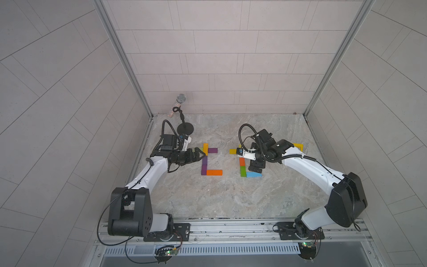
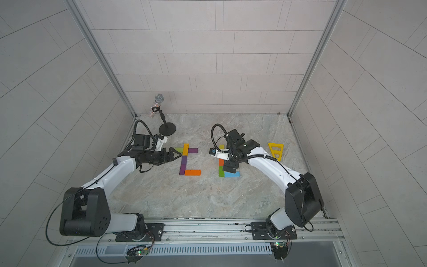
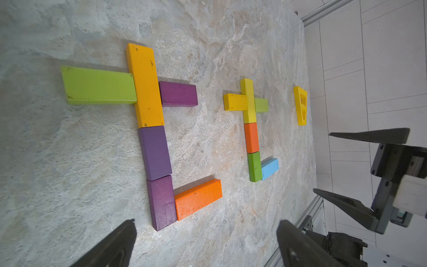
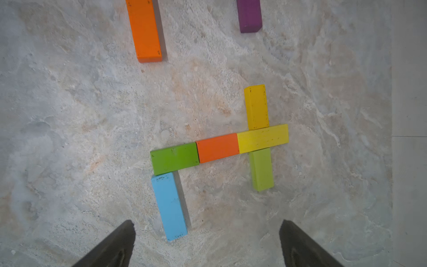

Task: Assemble the letter t with building blocks
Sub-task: Assemble the building block at the center of the board, then adjust the building block at the center of the board.

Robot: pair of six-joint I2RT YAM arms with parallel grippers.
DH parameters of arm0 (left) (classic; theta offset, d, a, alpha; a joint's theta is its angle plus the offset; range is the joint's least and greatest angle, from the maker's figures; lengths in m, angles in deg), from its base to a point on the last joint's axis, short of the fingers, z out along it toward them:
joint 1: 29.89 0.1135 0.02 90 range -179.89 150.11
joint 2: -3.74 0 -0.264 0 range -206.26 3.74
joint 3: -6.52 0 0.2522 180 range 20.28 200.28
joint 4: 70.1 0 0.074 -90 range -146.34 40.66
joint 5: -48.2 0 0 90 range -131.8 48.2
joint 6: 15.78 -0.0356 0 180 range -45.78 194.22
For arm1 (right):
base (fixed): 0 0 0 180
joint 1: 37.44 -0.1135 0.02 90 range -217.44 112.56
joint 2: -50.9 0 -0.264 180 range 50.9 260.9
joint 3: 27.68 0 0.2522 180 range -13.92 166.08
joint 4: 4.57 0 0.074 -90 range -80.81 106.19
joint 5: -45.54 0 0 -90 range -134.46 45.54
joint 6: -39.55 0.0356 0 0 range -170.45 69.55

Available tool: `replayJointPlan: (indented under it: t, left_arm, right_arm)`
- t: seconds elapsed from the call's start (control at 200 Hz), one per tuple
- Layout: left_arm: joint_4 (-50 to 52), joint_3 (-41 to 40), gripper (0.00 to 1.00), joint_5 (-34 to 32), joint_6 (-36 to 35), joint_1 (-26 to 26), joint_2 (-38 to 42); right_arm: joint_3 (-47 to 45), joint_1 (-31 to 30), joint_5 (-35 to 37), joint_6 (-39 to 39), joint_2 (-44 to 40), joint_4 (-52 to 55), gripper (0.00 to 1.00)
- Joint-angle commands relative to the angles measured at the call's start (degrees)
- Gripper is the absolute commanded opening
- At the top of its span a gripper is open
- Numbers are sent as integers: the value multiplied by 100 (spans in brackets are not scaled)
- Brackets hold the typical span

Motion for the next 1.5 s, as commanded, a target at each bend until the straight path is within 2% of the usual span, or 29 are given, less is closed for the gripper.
replayJointPlan:
  t: [0.0,0.2,0.55,0.665,0.811,0.991,1.036,1.131,1.236,1.291,1.491]
  left_arm:
    - [276,133,100,-81,-271,38,89]
    - [233,43,100,-63,-265,39,93]
    - [224,-8,100,-96,-282,39,71]
    - [181,-51,100,-98,-267,40,78]
    - [162,-64,100,-83,-266,46,63]
    - [101,-87,100,-70,-243,35,31]
    - [109,-88,100,-72,-246,40,41]
    - [124,-95,100,-94,-257,44,71]
    - [131,-88,100,-114,-266,43,51]
    - [142,-87,100,-115,-275,40,50]
    - [144,-54,100,-84,-267,46,2]
  right_arm:
    - [-471,-32,-209,499,95,-92,100]
    - [-939,-4,-425,269,211,-442,100]
    - [-520,50,-117,-175,1025,-266,100]
    - [-484,91,-72,-274,974,-302,100]
    - [-491,382,-641,-152,586,-442,100]
    - [-398,519,-687,-395,757,-196,100]
    - [-427,539,-685,-459,734,-189,88]
    - [-428,643,-908,-580,758,-76,73]
    - [-508,637,-954,-633,794,-152,72]
    - [-571,582,-957,-819,812,-105,68]
    - [-732,436,-903,-960,912,-240,63]
